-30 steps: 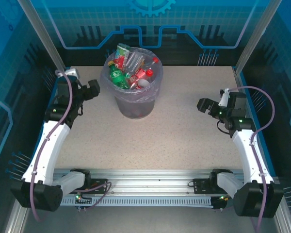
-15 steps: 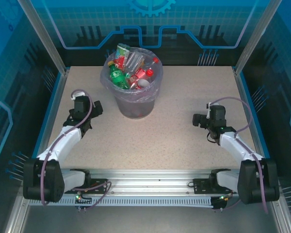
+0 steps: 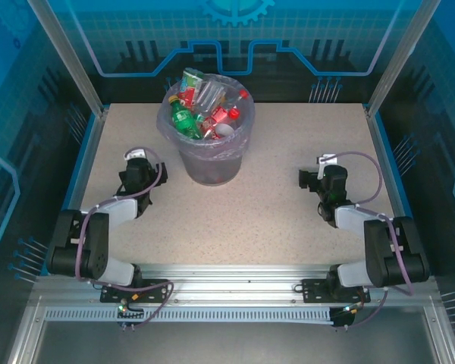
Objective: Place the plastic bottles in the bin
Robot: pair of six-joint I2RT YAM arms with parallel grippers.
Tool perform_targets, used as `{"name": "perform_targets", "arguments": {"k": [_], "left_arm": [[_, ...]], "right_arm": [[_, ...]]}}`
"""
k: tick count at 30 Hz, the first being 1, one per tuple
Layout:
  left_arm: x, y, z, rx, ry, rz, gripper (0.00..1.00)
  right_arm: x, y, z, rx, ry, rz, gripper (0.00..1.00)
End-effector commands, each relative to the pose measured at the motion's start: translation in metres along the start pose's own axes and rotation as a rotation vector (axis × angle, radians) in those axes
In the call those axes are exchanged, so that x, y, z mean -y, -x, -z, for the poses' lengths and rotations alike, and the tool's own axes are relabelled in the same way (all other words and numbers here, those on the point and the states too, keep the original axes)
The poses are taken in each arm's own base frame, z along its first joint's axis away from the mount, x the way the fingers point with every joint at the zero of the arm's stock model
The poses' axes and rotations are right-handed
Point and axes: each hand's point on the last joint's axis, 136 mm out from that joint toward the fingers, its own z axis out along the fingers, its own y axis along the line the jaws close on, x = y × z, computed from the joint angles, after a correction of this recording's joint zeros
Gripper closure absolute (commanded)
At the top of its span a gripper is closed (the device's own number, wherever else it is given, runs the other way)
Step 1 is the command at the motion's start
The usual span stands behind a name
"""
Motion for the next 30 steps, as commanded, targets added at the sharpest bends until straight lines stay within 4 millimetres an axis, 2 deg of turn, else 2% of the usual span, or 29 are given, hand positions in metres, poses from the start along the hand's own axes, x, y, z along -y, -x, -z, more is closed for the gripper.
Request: {"name": "perform_targets", "arguments": {"k": [1,3,6,9,10,12,19,30], "left_arm": [[-0.001,0.022,-0.003,0.117,0.001,0.000,0.01],[0.003,0.021,-0.006,0.130,-0.013,-0.014,0.01],[0.009,0.018,-0.001,0.155,-0.045,-0.033,0.01],[0.020,0.008,0.006,0.205,-0.126,-0.053,0.01],[0.019,0.009,0.006,0.255,-0.126,-0.051,0.01],[0.019,0.004,0.005,0.210,-0.120,-0.054,0.01],[0.019,0.005,0.005,0.224,-0.121,-0.053,0.01],[0.019,0.005,0.005,0.227,-0.121,-0.054,0.01]], "right_arm": [[-0.006,0.015,-0.004,0.141,-0.004,0.023,0.00],[-0.015,0.015,0.000,0.164,0.014,0.057,0.00],[-0.015,0.011,0.002,0.236,0.002,0.063,0.00],[-0.021,0.009,0.001,0.209,0.018,0.080,0.00],[-0.020,0.013,-0.002,0.215,0.009,0.082,0.00],[-0.019,0.009,-0.004,0.183,0.018,0.075,0.00],[-0.006,0.008,-0.009,0.158,0.014,0.009,0.00],[-0.006,0.008,-0.009,0.157,0.012,0.011,0.00]]}}
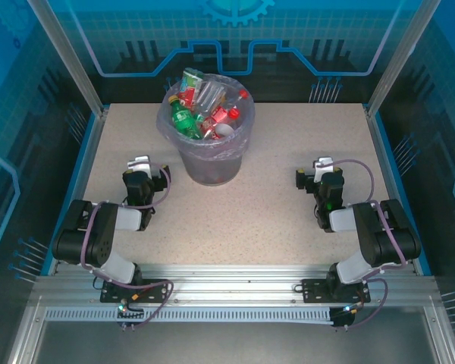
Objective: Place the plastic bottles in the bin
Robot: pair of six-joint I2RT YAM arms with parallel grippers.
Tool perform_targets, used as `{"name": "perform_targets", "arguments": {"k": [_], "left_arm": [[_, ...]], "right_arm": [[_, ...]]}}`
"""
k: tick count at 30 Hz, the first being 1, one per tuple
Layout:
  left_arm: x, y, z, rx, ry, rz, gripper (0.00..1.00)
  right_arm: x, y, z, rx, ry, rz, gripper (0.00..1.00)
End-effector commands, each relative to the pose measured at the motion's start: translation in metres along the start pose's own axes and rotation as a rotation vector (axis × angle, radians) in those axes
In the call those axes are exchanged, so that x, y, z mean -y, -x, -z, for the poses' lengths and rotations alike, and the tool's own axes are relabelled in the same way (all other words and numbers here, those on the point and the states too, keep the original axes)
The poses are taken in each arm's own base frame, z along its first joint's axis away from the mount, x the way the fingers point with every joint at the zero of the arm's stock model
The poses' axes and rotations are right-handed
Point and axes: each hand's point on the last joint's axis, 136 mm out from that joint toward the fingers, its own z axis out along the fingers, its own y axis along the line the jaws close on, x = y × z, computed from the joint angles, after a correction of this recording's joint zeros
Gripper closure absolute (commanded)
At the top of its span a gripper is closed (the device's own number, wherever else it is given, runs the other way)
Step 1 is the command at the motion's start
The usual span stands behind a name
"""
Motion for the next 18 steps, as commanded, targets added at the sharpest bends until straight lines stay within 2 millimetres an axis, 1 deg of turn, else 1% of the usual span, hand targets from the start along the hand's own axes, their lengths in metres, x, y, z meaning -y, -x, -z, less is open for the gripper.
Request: {"name": "perform_targets", "arguments": {"k": [1,18], "left_arm": [[0.0056,0.0052,0.0005,0.025,-0.028,-0.016,0.01],[0.0060,0.0055,0.0003,0.025,-0.029,-0.013,0.01]], "right_arm": [[0.0025,0.0122,-0.0016,0.035,-0.003,-0.020,0.00],[-0.0018,0.0134,-0.0019,0.037,0.002,0.001,0.00]]}}
